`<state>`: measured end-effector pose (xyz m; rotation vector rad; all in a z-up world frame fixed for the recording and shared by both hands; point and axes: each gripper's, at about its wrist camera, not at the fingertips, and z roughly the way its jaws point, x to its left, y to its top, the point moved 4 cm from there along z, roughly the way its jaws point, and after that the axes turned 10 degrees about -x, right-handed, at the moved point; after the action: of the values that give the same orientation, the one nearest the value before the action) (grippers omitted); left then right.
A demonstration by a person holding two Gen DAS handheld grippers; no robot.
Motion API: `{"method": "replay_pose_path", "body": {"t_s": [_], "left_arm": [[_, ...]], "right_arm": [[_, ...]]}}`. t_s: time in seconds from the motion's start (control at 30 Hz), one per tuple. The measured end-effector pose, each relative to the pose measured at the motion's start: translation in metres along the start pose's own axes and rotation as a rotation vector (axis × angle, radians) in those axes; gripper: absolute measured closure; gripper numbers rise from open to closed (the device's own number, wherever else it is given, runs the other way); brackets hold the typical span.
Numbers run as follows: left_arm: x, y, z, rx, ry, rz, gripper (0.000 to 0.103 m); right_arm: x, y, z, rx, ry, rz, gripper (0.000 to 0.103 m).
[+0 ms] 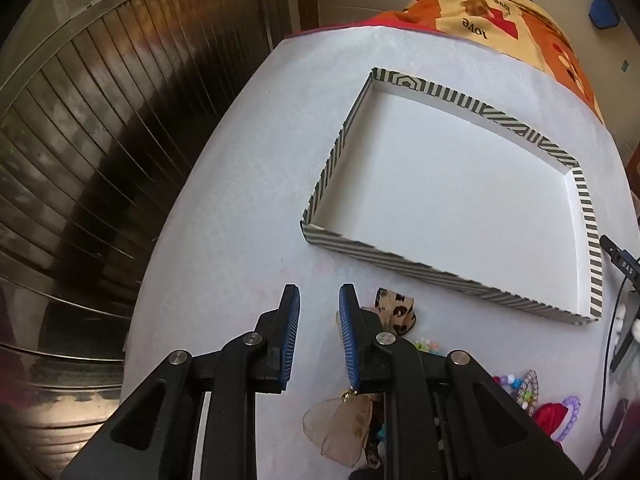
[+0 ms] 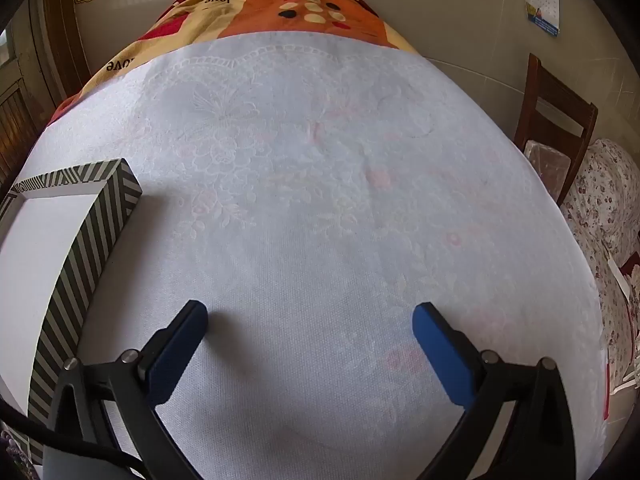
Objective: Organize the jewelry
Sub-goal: 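Move both tools toward the jewelry row beside the striped tray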
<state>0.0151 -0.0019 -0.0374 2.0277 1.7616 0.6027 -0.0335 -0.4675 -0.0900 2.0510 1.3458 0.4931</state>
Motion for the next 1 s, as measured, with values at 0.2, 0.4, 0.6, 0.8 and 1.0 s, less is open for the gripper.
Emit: {"method": "replay_pose_path", "body": {"t_s": [0.2,0.4,0.6,0.8,1.0], "left_arm": [[-0.011,-0.004,0.000,0.012,0.024,-0.016,0.102],[0.010,-0.029,-0.021,0.003,-0.029,-0.044,0.102],[-0.006,-0.042,-0.042,-0.018,-0.055,-0.011,0.102],[-0.023,-0.046,-0.066,-0.049,-0.115,0.032,0.102],[-0.036,-0.052,-0.089,-0.079,-0.166,0.069,0.102]], "right_arm": [[0.003,-0.003,-0.003,0.018,-0.005,-0.016,0.000],[0.016,-0.023,-0.026,0.170,-0.004,-0.010,0.002],[0.041,-0.044,-0.101,0.146,0.020,0.043,0.012],[0.086,-0.052,-0.190,0.056,0.102,0.062,0.012],[0.122,-0.068,-0.247,-0.014,0.157,0.062,0.012]]}}
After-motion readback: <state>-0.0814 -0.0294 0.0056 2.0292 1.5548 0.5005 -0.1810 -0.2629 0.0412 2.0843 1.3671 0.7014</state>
